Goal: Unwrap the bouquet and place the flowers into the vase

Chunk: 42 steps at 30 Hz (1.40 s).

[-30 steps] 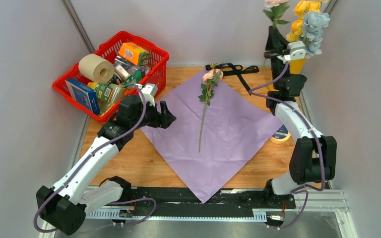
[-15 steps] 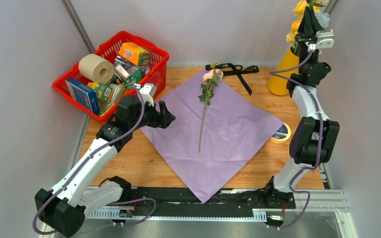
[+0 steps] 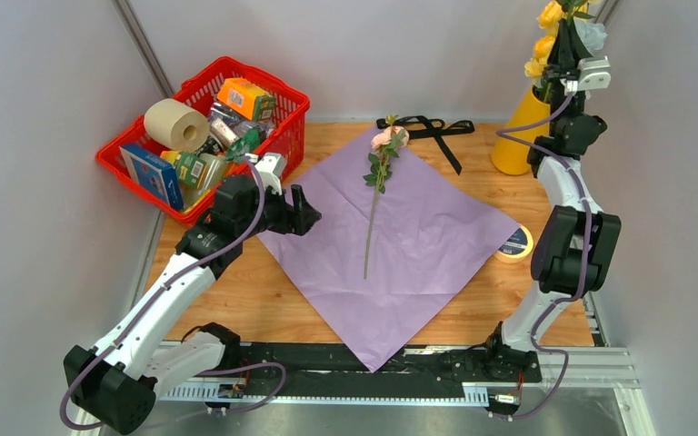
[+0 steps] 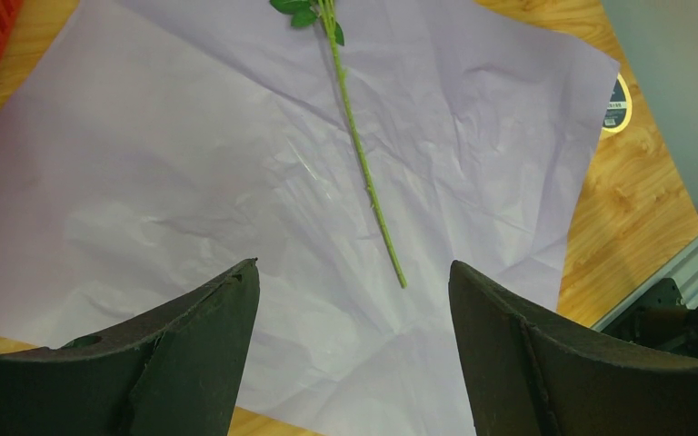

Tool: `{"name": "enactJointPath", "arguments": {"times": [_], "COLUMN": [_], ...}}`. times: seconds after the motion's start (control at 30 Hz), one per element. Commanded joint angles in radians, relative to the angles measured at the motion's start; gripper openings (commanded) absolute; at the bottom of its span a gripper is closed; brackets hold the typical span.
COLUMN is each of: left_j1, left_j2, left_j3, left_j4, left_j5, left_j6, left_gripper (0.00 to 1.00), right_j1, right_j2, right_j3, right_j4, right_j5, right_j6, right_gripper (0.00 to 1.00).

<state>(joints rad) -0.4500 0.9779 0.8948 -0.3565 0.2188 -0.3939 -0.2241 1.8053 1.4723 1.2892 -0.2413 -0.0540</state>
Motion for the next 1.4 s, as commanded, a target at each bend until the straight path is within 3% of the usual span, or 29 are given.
{"name": "enactJointPath", "arguments": {"times": [0.0, 0.37, 0.7, 0.87, 0.97, 1.1, 1.2, 1.37], "left_j1": [0.004, 0.004, 0.004, 0.004, 0.004, 0.004, 0.004, 0.004], "left_j2": [-0.024, -0.025, -0.022, -0.025, -0.025, -0.025, -0.027, -0.024], "left_j3": [0.0, 0.0, -0.002, -0.002, -0.002, -0.002, -0.003, -0.004], "left_j4": [0.017, 0.016, 0.021, 0.021, 0.019, 0.021, 0.022, 0.022], "left_j5": [0.004, -0.001, 0.014, 0.014, 0.011, 0.013, 0.013, 0.014], "left_j6": [0.016, 0.017, 0.013, 0.013, 0.016, 0.013, 0.013, 0.01], "left_gripper": [0.84, 0.84, 0.84, 0.84, 0.84, 0.84, 0.84, 0.84], "right_j1": [-0.006, -0.009, -0.006, -0.003, 0.002, 0.019, 0.026, 0.029], "right_j2": [0.014, 0.066, 0.026, -0.012, -0.075, -0.214, -0.279, -0.345], "right_j3": [-0.026, -0.046, -0.21, -0.253, -0.288, -0.285, -0.285, -0.296], "right_j4": [0.065, 0.073, 0.065, 0.004, -0.066, -0.431, -0.637, -0.827], "right_j5": [-0.015, -0.003, 0.161, 0.177, 0.207, 0.278, 0.28, 0.258], "right_j6": [0.017, 0.04, 0.046, 0.037, 0.048, 0.089, 0.127, 0.206], "right_gripper": [0.0, 0.0, 0.05, 0.15, 0.31, 0.55, 0.67, 0.69]}}
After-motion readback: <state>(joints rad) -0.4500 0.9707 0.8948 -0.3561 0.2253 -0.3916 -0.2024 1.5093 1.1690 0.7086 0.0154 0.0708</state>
